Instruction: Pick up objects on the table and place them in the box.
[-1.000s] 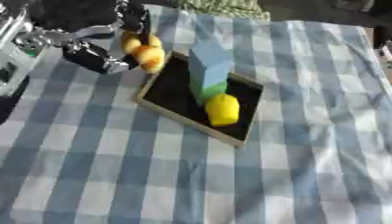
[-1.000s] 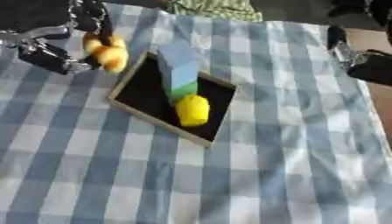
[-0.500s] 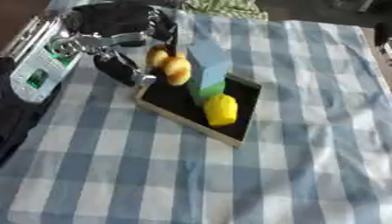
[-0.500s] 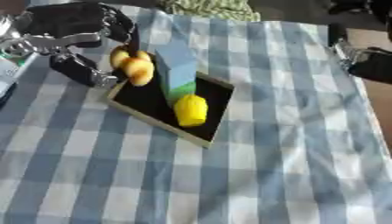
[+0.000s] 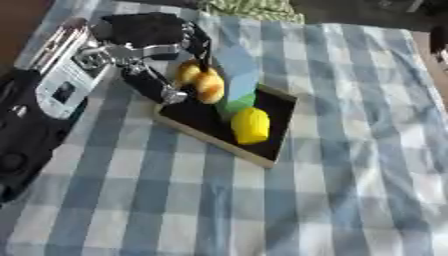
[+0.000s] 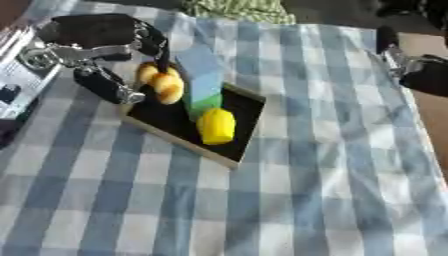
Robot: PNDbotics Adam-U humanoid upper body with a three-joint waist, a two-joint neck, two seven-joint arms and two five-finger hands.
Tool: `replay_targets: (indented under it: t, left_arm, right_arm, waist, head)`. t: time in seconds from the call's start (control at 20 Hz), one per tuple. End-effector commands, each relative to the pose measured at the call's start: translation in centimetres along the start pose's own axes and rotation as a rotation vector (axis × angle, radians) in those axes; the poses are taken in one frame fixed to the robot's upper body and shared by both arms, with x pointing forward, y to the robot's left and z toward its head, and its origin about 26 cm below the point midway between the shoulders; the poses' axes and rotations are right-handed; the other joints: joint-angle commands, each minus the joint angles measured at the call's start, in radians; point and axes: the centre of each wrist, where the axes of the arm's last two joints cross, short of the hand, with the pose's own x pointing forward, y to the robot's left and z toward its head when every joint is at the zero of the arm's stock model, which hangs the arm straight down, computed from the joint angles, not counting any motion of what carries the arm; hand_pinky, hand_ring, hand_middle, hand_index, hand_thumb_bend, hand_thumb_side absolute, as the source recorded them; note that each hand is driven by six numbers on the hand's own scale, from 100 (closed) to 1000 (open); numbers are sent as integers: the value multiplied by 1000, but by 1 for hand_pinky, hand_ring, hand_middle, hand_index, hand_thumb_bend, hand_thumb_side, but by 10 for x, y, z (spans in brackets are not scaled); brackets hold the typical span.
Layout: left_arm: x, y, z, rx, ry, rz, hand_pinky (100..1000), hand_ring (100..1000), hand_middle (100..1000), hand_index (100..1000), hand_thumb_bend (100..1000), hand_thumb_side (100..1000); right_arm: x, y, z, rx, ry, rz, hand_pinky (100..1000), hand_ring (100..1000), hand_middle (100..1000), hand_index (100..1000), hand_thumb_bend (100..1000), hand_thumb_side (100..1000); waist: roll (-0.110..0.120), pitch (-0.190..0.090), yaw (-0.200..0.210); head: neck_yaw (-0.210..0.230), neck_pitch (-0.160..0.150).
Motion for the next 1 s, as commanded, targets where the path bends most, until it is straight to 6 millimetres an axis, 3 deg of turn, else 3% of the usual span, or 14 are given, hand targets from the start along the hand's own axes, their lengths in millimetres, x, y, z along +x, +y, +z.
replay_targets:
  t: [0.05,0.1,0.5,0.75,1.0]
  left_arm:
    - [-2,8,3,-12,-3,-25,848,722,642,666,256,164]
    - [-2,7,3,-22,-7,-23,867,751,676,723,298,169]
    - [-4,8,7,-112,-20,-19,916,830,787,867,389,132]
    - [-4,12,12,-91,-11,-16,902,813,762,836,341,147]
    - [0,31,24,16,1,-27,877,787,729,802,289,132]
  right_arm:
    - [6,-10,-2,-15,-19,21,926,788,667,812,100,422]
    - [5,-10,-2,-16,-17,20,926,788,667,811,100,422]
    - [4,-8,0,-14,-10,15,927,788,666,811,100,421]
    - [3,-7,1,-12,-6,12,927,788,667,810,100,423]
    - [3,-8,2,-13,-3,13,926,789,667,810,100,422]
  waist:
    - [13,-28,-2]
    - [13,-28,-2]
    - [12,-31,-3]
    - [11,-33,-3]
    - [11,-34,0]
  head:
    - [0,-1]
    - [0,-1]
    - [-5,1]
    - [-7,3]
    - [-11,4]
